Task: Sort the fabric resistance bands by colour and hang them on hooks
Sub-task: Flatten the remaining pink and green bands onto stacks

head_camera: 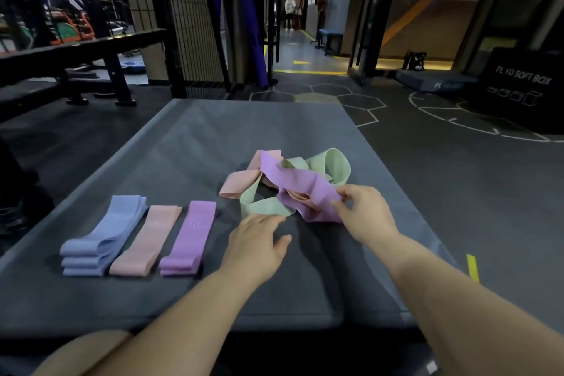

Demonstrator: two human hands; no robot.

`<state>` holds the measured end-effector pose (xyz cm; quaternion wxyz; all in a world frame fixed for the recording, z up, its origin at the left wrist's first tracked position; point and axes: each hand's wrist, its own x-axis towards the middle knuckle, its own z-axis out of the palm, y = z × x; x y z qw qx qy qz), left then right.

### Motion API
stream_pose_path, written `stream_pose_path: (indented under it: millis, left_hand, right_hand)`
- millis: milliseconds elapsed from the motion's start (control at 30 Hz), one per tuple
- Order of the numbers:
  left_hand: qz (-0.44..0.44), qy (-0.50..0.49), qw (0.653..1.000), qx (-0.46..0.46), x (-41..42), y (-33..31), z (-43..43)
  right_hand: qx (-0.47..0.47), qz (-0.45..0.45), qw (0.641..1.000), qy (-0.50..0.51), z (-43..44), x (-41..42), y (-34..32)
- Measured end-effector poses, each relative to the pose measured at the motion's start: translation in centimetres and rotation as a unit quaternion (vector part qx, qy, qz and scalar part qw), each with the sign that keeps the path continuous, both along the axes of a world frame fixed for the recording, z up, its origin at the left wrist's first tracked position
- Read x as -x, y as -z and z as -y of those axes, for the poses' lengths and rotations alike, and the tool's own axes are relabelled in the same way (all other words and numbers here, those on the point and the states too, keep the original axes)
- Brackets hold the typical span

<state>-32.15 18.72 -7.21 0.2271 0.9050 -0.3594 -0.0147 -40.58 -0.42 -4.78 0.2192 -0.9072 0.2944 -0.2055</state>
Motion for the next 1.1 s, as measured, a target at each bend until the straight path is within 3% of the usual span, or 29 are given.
stream_pose_path:
  millis: [400, 633, 800, 900, 1000, 1100]
  left_hand:
    - [0.069, -0.091, 0.991, 0.069, -1.0, -0.4, -0.9]
    - [0.056, -0.034, 0.996, 0.059, -0.2, -0.4, -0.5]
    - [0.017, 0.002, 0.996, 0.089, 0.0, -0.3, -0.2]
    - [-0.001, 0.022, 0.993, 0.117, 0.5, -0.5, 0.1]
    - [-0.011, 0.059, 0.993, 0.098, 0.9, -0.5, 0.2]
    - [-0.002, 0.097, 0.994, 0.055, 1.1, 0.0, 0.5]
  right_hand:
    - [-0.094, 0.031, 0.995, 0.029, 0.1, 0.8, -0.5]
    - [-0.262, 0.159, 0.952, 0.014, -0.6, 1.7, -0.9]
    - [-0.357, 0.196, 0.912, -0.041, -0.8, 2.5, -0.6]
    - [-0.407, 0.166, 0.894, -0.092, -1.1, 2.8, -0.1]
    - [-0.395, 0.057, 0.911, -0.103, -1.6, 3.5, 0.4]
    - [-0.386, 0.018, 0.918, -0.084, -1.7, 3.8, 0.7]
